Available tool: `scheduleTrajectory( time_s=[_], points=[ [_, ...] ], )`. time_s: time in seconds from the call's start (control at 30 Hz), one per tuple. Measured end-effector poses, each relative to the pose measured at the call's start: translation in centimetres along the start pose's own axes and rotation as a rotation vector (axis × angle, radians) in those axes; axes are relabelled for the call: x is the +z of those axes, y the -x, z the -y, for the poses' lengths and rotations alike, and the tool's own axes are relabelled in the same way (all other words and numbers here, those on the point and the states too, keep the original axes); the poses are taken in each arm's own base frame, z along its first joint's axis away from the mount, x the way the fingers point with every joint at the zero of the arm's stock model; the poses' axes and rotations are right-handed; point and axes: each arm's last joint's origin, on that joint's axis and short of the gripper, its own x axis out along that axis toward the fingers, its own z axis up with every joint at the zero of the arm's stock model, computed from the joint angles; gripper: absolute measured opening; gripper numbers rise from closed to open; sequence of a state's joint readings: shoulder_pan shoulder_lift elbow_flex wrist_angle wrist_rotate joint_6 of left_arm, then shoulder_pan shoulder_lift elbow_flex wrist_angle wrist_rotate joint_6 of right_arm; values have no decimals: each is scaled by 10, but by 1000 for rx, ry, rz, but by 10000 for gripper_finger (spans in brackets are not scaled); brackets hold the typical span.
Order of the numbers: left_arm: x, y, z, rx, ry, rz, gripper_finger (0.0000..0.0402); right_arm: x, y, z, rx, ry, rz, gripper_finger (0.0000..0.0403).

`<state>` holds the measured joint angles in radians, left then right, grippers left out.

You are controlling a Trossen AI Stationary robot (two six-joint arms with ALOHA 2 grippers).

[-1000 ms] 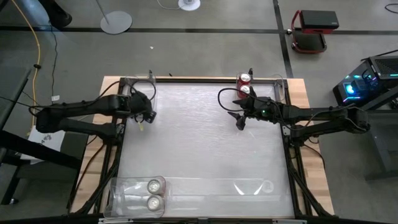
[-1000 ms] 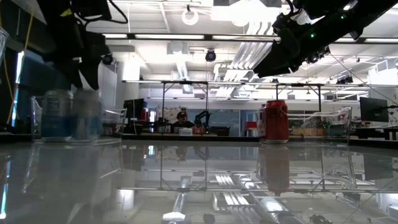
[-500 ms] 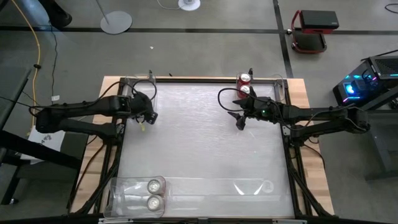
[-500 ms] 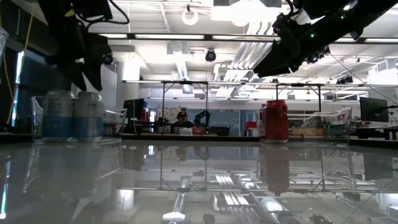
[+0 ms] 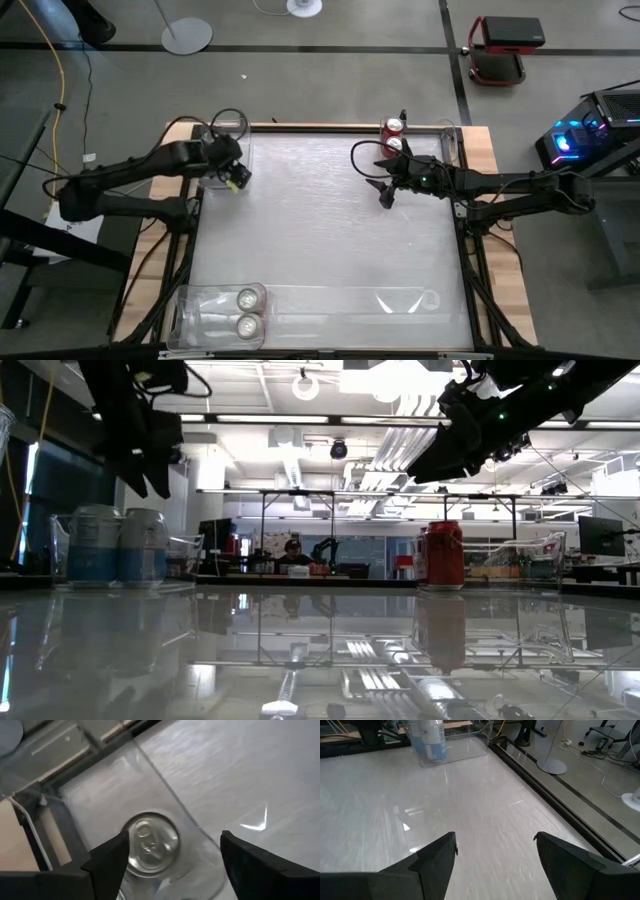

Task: Sort soda cans
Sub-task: Put the top blue/white soda can into the left transparent bin

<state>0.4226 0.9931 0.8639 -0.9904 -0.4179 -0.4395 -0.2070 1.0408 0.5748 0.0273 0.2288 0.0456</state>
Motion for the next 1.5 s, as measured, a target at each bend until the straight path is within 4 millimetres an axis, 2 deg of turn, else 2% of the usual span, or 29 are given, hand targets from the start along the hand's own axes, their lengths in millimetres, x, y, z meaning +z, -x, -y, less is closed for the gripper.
scheduleTrajectory(
  time_s=[0.27, 0.53, 0.9, 1.23, 1.5],
  points=[
    [11, -28, -10, 12, -4, -124, 347, 0, 0, 0, 0, -8, 0, 271],
    [14, -48, -6, -5, -38, -226, 350, 0, 0, 0, 0, -10, 0, 271],
    [11, -46, -7, -23, -40, -250, 288, 0, 0, 0, 0, -7, -1, 271],
    [14, -35, -8, -68, -47, -318, 282, 0, 0, 0, 0, -9, -1, 271],
    [12, -34, -8, -91, -37, -341, 285, 0, 0, 0, 0, -10, -1, 271]
  ],
)
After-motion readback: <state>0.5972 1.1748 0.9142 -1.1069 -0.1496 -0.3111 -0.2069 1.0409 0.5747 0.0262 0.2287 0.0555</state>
